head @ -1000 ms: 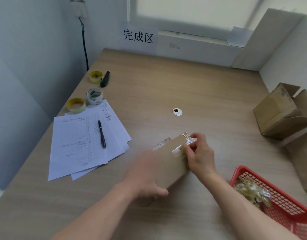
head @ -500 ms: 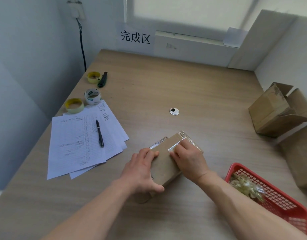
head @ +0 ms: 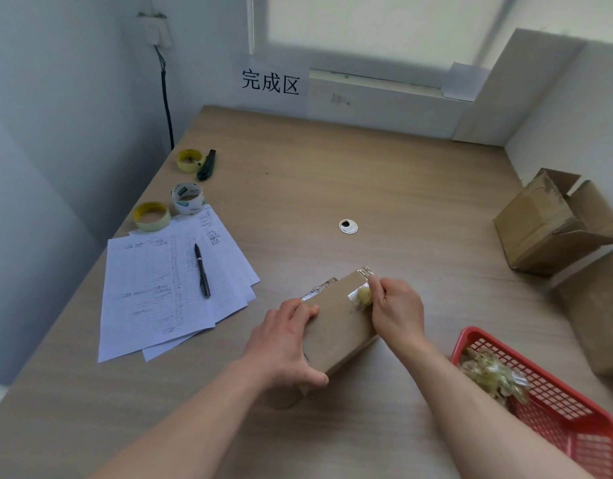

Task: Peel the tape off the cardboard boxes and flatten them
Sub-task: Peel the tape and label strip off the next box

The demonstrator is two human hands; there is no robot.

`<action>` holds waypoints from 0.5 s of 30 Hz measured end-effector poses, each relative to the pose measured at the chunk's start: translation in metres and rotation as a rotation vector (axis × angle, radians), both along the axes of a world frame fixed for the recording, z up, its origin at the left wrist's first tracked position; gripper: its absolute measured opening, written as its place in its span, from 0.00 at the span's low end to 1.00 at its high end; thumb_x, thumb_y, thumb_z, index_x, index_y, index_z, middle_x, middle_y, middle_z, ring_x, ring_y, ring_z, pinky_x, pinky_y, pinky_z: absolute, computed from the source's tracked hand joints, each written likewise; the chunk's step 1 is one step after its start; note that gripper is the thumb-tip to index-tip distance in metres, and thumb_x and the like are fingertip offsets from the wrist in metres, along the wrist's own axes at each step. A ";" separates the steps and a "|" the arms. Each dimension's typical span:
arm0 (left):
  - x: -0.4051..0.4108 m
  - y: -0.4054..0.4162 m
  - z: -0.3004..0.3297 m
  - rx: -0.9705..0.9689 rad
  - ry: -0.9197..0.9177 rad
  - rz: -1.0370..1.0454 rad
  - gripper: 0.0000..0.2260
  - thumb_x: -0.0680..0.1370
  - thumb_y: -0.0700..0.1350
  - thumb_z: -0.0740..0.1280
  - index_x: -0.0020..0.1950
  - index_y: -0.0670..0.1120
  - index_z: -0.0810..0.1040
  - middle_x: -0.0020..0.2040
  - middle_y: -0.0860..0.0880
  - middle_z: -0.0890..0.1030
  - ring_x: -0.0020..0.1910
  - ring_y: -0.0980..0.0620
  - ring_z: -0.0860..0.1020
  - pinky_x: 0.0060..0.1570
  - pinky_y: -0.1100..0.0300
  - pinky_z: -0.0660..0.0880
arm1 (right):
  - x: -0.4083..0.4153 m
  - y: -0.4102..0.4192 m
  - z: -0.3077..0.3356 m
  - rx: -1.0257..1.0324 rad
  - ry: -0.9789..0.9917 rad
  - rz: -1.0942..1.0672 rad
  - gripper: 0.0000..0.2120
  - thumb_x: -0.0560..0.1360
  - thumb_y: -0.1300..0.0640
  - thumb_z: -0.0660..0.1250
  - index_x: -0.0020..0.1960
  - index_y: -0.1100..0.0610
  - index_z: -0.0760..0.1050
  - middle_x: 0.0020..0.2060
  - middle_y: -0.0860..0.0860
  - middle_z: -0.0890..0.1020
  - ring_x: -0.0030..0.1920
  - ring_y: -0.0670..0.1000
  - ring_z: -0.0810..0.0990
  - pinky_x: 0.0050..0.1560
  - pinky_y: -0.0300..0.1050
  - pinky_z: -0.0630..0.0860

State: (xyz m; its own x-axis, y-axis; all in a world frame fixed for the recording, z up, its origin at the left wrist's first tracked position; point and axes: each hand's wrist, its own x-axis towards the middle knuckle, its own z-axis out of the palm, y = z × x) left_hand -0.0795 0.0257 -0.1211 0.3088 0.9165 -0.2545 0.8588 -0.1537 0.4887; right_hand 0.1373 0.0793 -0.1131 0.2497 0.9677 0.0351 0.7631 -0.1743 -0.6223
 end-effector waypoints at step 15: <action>-0.018 -0.013 -0.001 0.024 0.009 -0.012 0.52 0.55 0.68 0.73 0.75 0.59 0.56 0.69 0.60 0.57 0.67 0.54 0.63 0.63 0.58 0.68 | 0.004 -0.018 -0.004 0.167 -0.282 0.063 0.17 0.81 0.46 0.63 0.40 0.56 0.79 0.44 0.50 0.80 0.45 0.57 0.78 0.38 0.43 0.64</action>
